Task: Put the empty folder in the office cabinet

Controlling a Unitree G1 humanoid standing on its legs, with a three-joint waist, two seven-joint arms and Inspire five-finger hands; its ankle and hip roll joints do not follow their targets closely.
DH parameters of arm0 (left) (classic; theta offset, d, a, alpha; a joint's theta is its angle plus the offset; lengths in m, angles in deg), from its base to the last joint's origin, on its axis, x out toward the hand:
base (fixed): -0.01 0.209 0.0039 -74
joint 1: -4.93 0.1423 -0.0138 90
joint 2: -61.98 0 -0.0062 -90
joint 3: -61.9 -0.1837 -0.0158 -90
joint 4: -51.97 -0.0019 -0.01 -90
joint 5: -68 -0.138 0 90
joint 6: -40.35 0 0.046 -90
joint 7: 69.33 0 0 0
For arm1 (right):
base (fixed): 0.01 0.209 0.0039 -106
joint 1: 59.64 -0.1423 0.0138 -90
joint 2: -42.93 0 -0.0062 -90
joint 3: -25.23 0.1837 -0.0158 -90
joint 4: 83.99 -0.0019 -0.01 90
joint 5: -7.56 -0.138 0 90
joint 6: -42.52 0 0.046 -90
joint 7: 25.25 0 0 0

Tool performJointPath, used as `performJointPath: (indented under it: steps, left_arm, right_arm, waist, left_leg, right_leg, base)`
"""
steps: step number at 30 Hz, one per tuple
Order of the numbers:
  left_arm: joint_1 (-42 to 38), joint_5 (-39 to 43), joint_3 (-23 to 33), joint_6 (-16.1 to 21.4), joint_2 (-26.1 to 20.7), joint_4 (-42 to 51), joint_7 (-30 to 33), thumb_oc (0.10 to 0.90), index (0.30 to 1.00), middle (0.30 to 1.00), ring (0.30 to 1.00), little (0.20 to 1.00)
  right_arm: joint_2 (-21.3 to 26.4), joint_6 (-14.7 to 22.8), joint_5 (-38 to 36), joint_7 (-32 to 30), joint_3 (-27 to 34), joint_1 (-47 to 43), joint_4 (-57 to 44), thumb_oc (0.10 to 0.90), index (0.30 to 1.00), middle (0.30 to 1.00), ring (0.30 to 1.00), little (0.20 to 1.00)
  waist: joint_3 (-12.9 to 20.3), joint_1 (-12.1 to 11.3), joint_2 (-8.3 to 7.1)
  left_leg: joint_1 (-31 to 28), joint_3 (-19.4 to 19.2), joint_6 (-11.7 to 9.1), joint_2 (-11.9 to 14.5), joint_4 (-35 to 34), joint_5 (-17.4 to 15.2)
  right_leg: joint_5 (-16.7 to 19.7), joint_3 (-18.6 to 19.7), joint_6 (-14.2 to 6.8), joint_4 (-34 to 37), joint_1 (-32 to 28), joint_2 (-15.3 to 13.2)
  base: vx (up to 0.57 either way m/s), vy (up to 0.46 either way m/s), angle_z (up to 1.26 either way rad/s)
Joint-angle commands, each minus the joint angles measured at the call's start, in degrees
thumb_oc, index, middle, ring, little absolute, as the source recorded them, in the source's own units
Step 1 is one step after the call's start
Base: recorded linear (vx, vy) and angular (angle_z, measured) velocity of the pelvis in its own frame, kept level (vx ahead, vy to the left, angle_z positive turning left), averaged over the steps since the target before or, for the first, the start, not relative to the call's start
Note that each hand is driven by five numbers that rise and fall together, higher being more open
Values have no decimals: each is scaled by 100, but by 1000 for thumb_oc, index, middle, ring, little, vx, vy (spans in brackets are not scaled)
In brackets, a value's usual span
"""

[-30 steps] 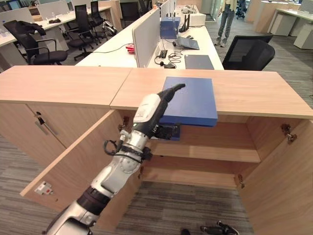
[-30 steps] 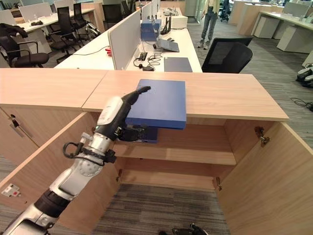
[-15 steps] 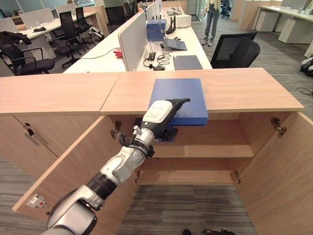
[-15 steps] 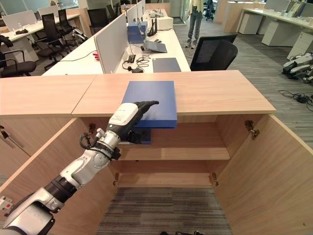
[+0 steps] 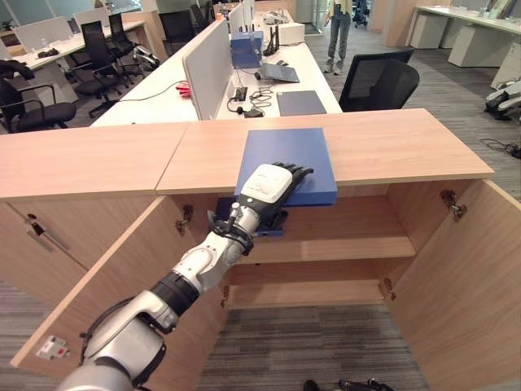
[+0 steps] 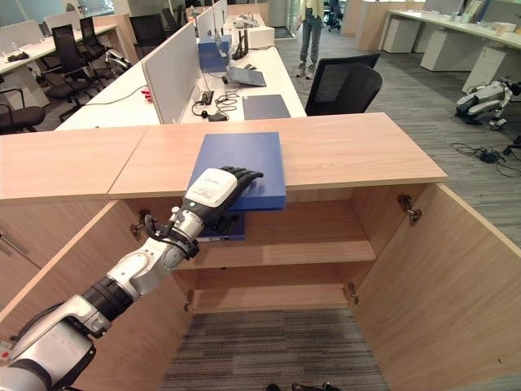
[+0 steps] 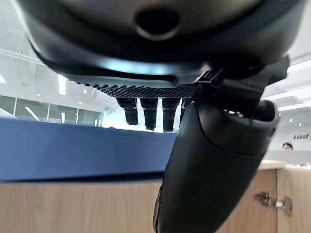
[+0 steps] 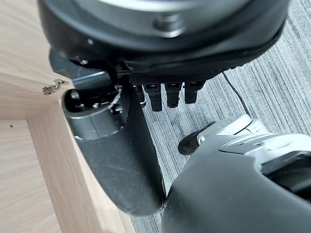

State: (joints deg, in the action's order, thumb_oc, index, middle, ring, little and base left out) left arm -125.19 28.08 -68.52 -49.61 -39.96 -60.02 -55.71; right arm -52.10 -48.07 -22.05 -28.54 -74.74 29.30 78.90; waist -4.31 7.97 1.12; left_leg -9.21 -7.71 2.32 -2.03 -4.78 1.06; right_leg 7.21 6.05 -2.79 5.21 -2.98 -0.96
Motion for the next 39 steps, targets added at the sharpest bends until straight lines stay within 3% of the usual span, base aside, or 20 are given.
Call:
performJointPath:
  steps: [1, 10, 11, 12, 35, 39]
  left_arm:
    - [-1385, -161, 348, -76, 173, -443, 496, 800, 900, 900, 900, 900]
    - [-1299, -22, 417, -225, 280, -813, 408, 800, 900, 900, 900, 900]
    - [-1300, -35, 424, -248, 269, -838, 423, 525, 488, 488, 488, 488]
    - [-1314, -58, 428, -277, 277, -894, 457, 400, 300, 300, 300, 300]
    - [-1175, -253, 431, -421, 329, -1325, 1059, 400, 300, 300, 300, 300]
    - [-422, 620, 691, 397, -72, 1032, 335, 400, 300, 300, 300, 300]
  right_arm:
    - [-17, 44, -137, -28, -117, -177, 423, 800, 900, 900, 900, 900]
    - [-49, 33, -206, -29, -128, -199, 421, 800, 900, 900, 900, 900]
    - [-52, 31, -199, -31, -135, -195, 417, 800, 900, 900, 900, 900]
    - [-63, 32, -189, -29, -150, -190, 417, 800, 900, 900, 900, 900]
    - [-119, 138, -91, -222, -244, -149, 553, 800, 900, 900, 900, 900]
    - [-91, 171, -97, -150, -90, -69, 427, 800, 900, 900, 900, 900]
  waist:
    - [118, -30, 91]
    - [125, -50, 69]
    - [125, -50, 69]
    - [127, -48, 66]
    - [186, -63, -19]
    - [152, -163, -55]
  left_leg:
    - [76, 346, -6, -205, -22, -510]
    - [29, 334, -13, -201, -22, -530]
    - [28, 333, -14, -200, -22, -529]
    - [25, 333, -14, -199, -22, -530]
    - [-26, 385, -28, -192, -22, -564]
    - [55, 453, -28, -198, -22, -489]
  right_leg:
    - [-533, -291, -330, -180, -307, 73]
    - [-538, -316, -315, -134, -369, 76]
    - [-538, -321, -316, -132, -370, 77]
    - [-536, -322, -316, -127, -370, 78]
    - [-557, -394, -278, -88, -453, 94]
    - [-507, -442, -267, -95, -387, 84]
  base:
    - [0, 0, 0]
    - [0, 0, 0]
    - [0, 0, 0]
    - [0, 0, 0]
    - [0, 0, 0]
    - [0, 0, 0]
